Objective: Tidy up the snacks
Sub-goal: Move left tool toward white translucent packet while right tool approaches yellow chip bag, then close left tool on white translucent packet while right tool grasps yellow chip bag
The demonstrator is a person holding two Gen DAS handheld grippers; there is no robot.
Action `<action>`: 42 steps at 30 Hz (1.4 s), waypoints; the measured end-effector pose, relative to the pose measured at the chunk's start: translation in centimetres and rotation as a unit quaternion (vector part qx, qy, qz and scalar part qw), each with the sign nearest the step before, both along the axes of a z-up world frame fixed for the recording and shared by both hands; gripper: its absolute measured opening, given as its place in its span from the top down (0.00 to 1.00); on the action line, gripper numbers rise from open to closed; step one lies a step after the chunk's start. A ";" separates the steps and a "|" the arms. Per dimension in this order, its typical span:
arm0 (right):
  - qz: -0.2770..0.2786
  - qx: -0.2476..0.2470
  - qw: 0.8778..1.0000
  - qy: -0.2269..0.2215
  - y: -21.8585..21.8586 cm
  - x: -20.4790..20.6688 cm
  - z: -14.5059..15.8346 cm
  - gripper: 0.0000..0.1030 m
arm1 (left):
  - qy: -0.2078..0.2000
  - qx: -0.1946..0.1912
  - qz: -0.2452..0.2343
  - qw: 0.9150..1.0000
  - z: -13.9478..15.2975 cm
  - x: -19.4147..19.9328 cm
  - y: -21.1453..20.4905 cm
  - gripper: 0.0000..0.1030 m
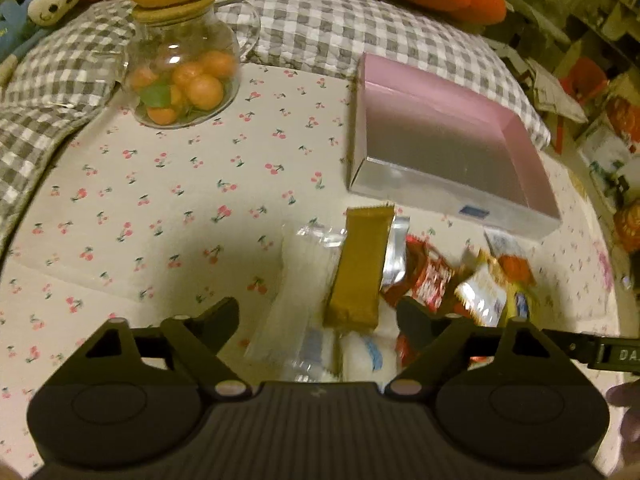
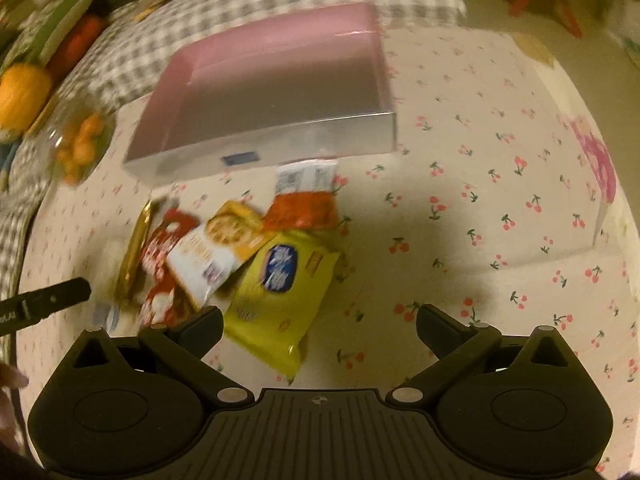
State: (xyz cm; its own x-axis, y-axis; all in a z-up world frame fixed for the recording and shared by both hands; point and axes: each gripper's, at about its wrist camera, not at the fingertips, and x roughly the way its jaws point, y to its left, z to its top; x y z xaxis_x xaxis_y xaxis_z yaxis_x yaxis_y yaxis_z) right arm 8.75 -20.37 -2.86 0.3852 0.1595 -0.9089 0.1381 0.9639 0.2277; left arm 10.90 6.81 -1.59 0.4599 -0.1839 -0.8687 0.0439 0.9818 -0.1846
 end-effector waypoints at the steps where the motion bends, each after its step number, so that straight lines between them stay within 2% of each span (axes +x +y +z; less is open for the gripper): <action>1: -0.005 0.007 1.000 0.003 -0.2 0.3 -0.2 0.00 | 0.001 -0.007 0.001 1.000 -0.2 0.4 0.0 0.25; 8: -0.002 0.014 1.000 0.007 0.2 1.5 -1.3 0.01 | 0.016 -0.041 0.008 0.999 -1.4 2.6 -0.2 0.45; 12: 0.001 -0.003 1.000 0.010 0.7 1.6 -2.0 0.01 | 0.010 -0.045 0.006 0.999 -1.7 3.0 -0.3 0.51; 14: 0.006 -0.013 1.000 0.009 1.0 1.7 -2.3 0.01 | 0.009 -0.042 0.004 0.999 -1.7 3.2 -0.4 0.51; 21: 0.011 -0.017 1.000 0.006 1.1 1.7 -2.6 0.01 | 0.006 0.022 -0.002 1.000 -2.1 3.4 -0.7 0.51; 31: 0.010 -0.057 0.998 0.021 0.5 1.5 -2.0 0.01 | 0.037 0.055 -0.004 0.998 -3.4 3.5 0.4 0.53; 33: 0.004 -0.060 0.998 0.023 0.1 1.4 -1.9 0.01 | 0.038 0.064 -0.001 0.997 -3.4 3.5 0.7 0.58; 36: -0.005 -0.064 0.998 0.023 -0.6 1.3 -1.7 0.01 | 0.037 0.076 0.004 0.996 -3.4 3.6 1.2 0.60; 42: -0.014 -0.004 1.000 0.013 -0.5 1.4 -1.5 0.01 | 0.028 0.057 -0.003 0.998 -3.2 3.5 1.5 0.59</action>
